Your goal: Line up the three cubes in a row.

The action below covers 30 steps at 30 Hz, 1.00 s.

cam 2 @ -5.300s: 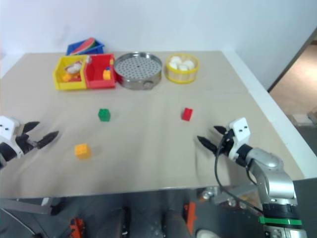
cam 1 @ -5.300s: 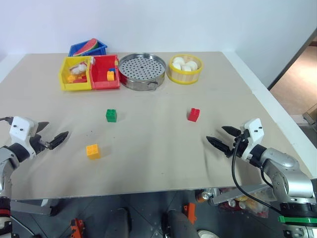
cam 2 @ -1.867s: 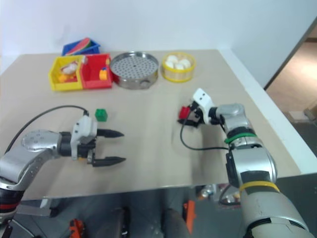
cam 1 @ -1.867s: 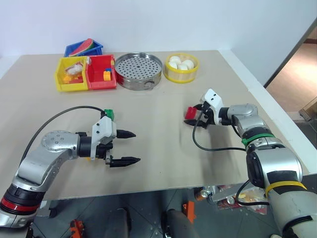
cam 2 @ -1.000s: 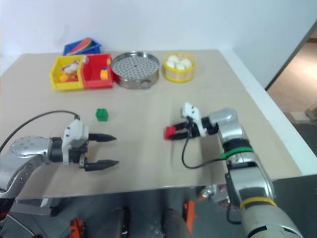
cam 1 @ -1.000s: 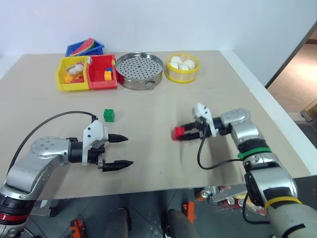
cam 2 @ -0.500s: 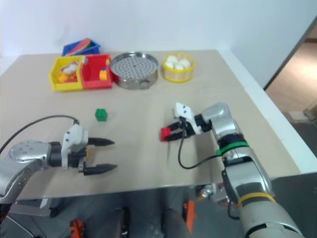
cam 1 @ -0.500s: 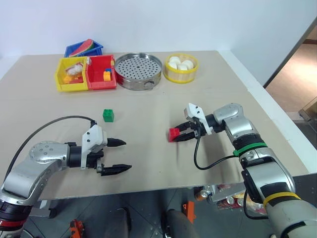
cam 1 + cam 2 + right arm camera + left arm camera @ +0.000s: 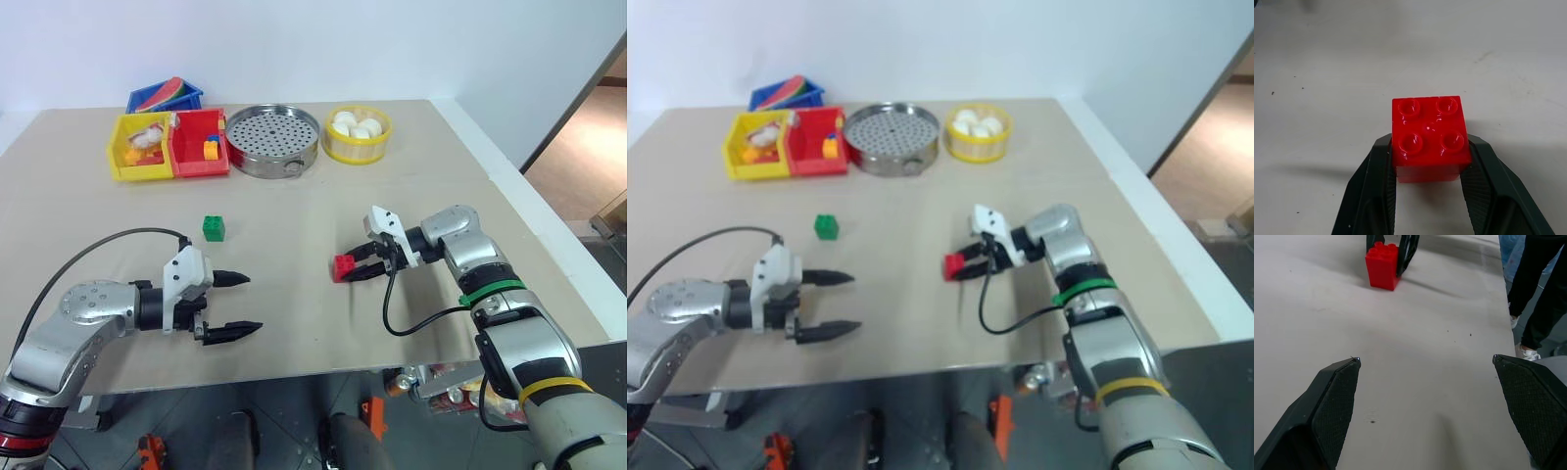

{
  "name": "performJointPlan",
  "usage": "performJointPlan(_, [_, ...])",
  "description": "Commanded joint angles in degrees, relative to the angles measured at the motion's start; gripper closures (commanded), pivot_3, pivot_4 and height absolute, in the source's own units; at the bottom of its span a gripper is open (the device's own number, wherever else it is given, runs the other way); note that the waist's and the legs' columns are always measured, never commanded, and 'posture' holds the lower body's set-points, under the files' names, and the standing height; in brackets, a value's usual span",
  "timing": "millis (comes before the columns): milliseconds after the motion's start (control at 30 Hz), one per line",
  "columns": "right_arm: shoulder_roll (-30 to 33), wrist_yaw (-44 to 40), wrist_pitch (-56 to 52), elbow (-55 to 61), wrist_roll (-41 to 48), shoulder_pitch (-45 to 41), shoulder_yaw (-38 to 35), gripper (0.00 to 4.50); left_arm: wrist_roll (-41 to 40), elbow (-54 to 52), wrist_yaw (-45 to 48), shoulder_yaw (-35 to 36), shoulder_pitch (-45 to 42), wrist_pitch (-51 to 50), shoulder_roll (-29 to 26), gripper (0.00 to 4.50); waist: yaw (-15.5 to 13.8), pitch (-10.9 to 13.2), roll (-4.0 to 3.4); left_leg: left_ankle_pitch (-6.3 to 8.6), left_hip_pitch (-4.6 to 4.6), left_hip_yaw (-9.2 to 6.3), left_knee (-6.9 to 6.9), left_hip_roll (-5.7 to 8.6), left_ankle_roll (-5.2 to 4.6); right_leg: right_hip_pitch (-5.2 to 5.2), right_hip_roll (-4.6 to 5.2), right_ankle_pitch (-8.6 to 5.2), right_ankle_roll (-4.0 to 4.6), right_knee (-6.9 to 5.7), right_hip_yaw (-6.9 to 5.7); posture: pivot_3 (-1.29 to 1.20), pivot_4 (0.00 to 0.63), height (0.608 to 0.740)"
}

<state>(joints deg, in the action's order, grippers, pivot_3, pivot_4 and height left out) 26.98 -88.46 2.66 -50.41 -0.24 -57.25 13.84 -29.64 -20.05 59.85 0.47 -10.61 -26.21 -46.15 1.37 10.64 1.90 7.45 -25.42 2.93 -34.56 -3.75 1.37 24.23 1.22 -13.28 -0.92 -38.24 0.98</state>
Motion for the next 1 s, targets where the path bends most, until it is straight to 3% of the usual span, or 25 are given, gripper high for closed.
performJointPlan(33, [0.8,-4.0,-1.2,3.4,1.5,0.1,0.3,3.25,1.6,0.7,-1.5,2.0,-1.3,5.1,1.9,0.0,0.0,0.0,0.0,0.0,0.0,0.0,0.0,0.0,0.0,0.0,0.0,0.0,-0.01,-0.01,0.0,0.0,0.15,0.74])
performJointPlan(333, [1.6,-4.0,-4.0,4.0,3.5,0.8,1.4,3.25,6.0,3.3,-4.3,1.2,-2.7,13.8,6.9,0.0,-0.1,0.0,0.01,0.0,0.0,0.03,-0.03,0.01,0.0,-0.01,0.02,0.03,-0.02,0.0,0.02,0.0,0.15,0.74])
performJointPlan(700, [0.9,-2.7,-0.6,-0.5,2.7,-0.2,0.8,3.25,5.6,3.0,-4.5,1.3,-1.9,12.3,7.2,0.0,0.0,0.0,0.01,0.0,0.0,0.02,-0.03,0.0,0.0,-0.01,0.0,0.15,-0.23,0.0,0.02,0.0,0.15,0.74])
performJointPlan(767, [1.1,-2.9,-1.0,-1.2,2.1,-0.5,1.3,2.15,5.5,2.7,-4.3,1.1,-1.8,11.7,6.9,0.0,0.0,0.0,0.01,0.0,0.0,0.03,-0.03,0.0,0.0,-0.01,0.0,0.15,-0.22,0.0,0.02,0.0,0.15,0.74])
performJointPlan(800, [1.1,-2.5,0.4,-1.4,2.0,-0.4,1.2,2.15,5.5,2.5,-4.3,1.0,-1.7,11.4,6.8,0.0,0.0,0.0,0.01,0.0,0.0,0.03,-0.03,0.0,0.0,-0.01,0.0,0.14,-0.21,0.0,0.02,0.0,0.15,0.74])
performJointPlan(867, [1.0,-2.2,1.7,-1.6,2.1,-0.4,1.0,1.19,5.5,2.5,-4.1,1.0,-1.6,11.2,6.6,0.0,0.0,0.0,0.01,0.0,0.0,0.03,-0.03,0.0,0.0,-0.01,0.01,0.14,-0.21,0.0,0.02,0.0,0.15,0.74])
performJointPlan(967, [1.0,-2.3,1.8,-1.2,2.7,-0.2,0.5,0.17,5.7,2.5,-4.0,1.1,-1.5,10.8,6.4,0.0,0.0,0.0,0.01,0.0,0.0,0.03,-0.03,0.0,0.0,-0.01,0.0,0.15,-0.22,0.0,0.02,0.0,0.15,0.74])
performJointPlan(1000, [1.1,-2.2,2.2,-0.8,2.8,-0.1,0.3,0.03,5.7,2.5,-3.9,1.2,-1.5,10.7,6.2,0.0,0.0,0.0,0.01,0.0,0.0,0.02,-0.02,0.0,0.0,-0.01,0.0,0.15,-0.22,0.0,0.01,0.0,0.15,0.74])
